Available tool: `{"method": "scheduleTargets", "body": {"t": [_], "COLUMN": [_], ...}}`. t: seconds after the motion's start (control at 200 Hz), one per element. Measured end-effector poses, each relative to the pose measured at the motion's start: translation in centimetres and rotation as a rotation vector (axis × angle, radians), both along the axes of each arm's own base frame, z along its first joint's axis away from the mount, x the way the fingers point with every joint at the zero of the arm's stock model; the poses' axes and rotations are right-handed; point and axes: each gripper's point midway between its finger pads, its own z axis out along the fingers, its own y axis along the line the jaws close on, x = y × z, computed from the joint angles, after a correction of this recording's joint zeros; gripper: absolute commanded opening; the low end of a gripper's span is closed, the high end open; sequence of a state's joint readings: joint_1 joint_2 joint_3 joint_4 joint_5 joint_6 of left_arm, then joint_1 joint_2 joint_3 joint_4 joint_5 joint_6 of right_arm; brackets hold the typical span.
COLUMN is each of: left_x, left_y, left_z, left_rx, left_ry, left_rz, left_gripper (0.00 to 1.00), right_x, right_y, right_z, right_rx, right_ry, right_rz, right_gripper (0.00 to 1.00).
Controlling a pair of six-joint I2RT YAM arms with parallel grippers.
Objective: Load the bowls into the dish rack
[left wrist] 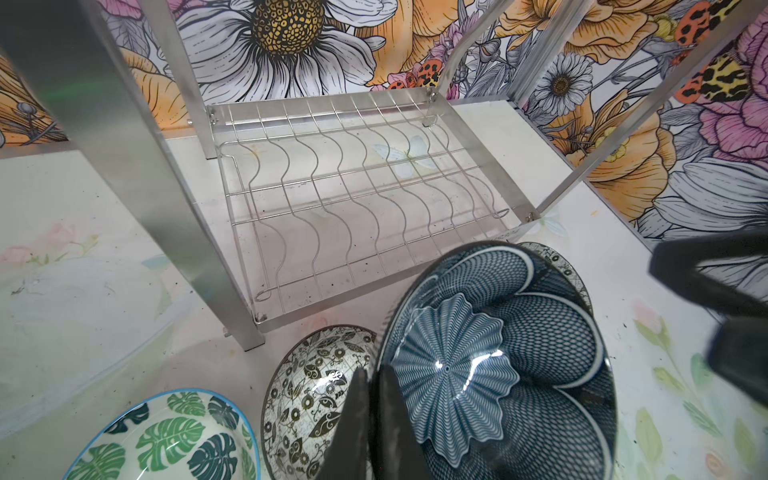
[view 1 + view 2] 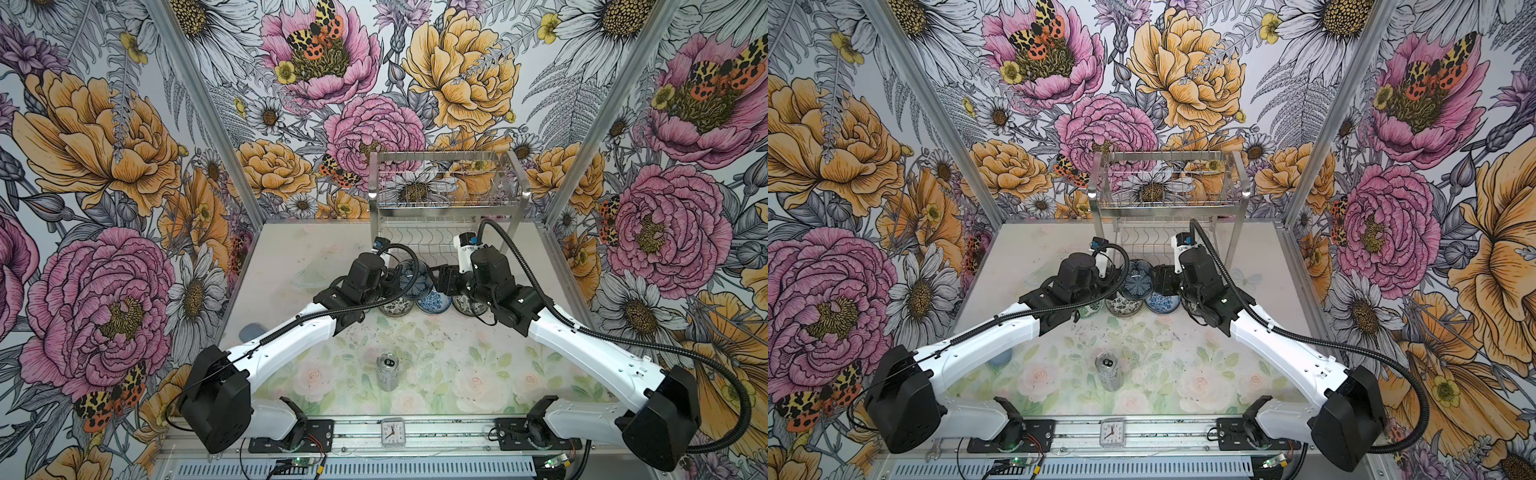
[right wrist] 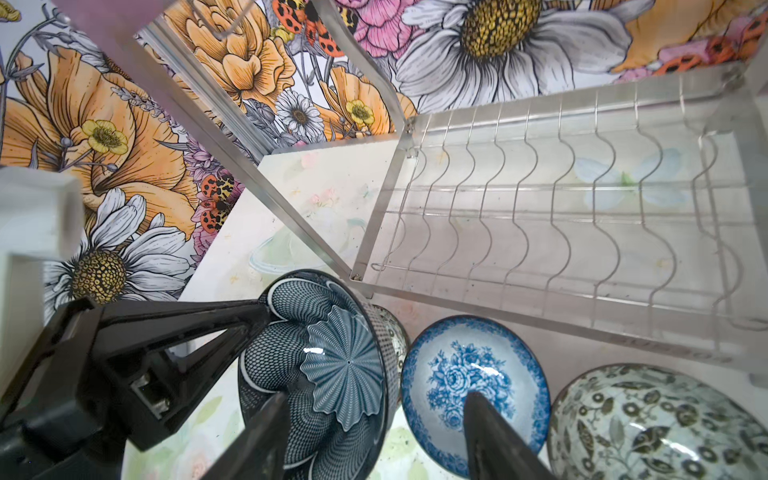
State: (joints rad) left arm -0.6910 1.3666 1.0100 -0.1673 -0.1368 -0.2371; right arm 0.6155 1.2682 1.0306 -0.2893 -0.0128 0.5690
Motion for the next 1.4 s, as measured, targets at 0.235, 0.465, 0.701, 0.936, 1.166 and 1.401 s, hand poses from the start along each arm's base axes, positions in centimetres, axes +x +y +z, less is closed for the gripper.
{"method": "scheduleTargets", "body": {"t": [0.235,0.465,0.701,0.936,1.166,1.401], "left_x": [0.5,0.1,-0.9,-1.7,-3.4,-4.2], "left_y": [-0.6,-1.3,-2.2,-2.1,1.9,7.9], "left_z": [1.6,1.8,1.5,1.8,4.4,6.1], "left_rx": [-0.036,-0.043,-0.036,-0.045,-0.002,0.040], "left_ry": [-0.037,-0.039,-0.038,-0.032,-0.076,-0.126], "left_rz": [-0.009,-0.031,-0.050,-0.049,0.032,0.138], "left_gripper": [0.00,0.00,0.00,0.81,0.99,0.99], "right_x": [0.5,0.6,1.3,0.2,-1.1,0.3], "right_y": [0.4,1.0,0.1,-0.6,-4.6,-8.1], "right_z": [-2.0,-2.7,-4.7,-4.2,-2.3,-1.1], "right_rx": [0.002,0.006,-0.048,-0.092,-0.256,-0.561], "right_ry": [0.062,0.082,0.113,0.076,-0.077,-0.238], "right_rz": [-0.029,-0.037,-0.111,-0.128,-0.191,-0.275], "right_gripper": [0.36,0.17,0.00,0.00,0.00,0.00]}}
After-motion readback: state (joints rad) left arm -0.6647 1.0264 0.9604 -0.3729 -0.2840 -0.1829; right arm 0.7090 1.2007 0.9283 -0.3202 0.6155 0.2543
